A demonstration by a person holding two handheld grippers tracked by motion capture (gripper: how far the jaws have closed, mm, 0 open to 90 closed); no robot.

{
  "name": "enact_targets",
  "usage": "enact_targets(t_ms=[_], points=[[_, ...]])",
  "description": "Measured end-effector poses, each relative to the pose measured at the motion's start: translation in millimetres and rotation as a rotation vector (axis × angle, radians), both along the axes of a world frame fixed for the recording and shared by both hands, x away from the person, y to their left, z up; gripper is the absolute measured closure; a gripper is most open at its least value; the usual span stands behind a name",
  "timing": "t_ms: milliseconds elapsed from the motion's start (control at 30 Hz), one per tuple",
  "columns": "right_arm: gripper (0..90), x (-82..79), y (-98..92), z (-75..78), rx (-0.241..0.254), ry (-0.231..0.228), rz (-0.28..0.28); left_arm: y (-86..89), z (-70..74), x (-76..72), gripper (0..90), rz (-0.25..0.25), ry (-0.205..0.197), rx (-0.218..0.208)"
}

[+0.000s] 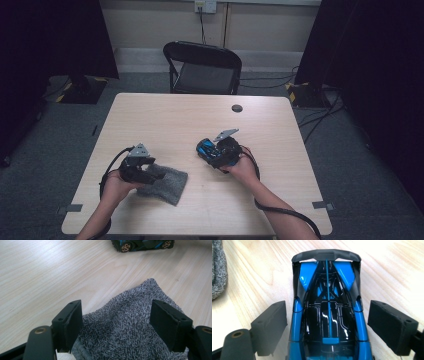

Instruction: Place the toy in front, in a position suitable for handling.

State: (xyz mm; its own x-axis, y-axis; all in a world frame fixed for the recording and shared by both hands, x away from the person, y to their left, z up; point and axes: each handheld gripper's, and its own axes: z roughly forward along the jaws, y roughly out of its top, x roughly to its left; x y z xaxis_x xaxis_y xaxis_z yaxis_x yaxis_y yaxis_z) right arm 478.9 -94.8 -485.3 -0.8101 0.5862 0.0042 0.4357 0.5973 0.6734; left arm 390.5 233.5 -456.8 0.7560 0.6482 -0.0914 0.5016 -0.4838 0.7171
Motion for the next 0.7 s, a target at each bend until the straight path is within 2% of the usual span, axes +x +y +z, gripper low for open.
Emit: enact_targets(t_ms=[267, 433, 700], points=[[14.3, -7.2, -11.7, 4.5, 0.04, 0.01, -0.013, 2.4, 0.6, -1.0, 26.1, 0.004, -0.003, 0.001], [13.8, -14.3, -18.3, 8.7, 0.044, -0.013, -0.019, 1.5, 1.7, -1.5, 26.1, 0.01, -0.01, 0.0], [13.3, -25.1, -35.7, 10.1, 0.043, -0.035, -0.041, 0.7, 0.6, -2.3, 26.1, 0.008, 0.001, 0.002]])
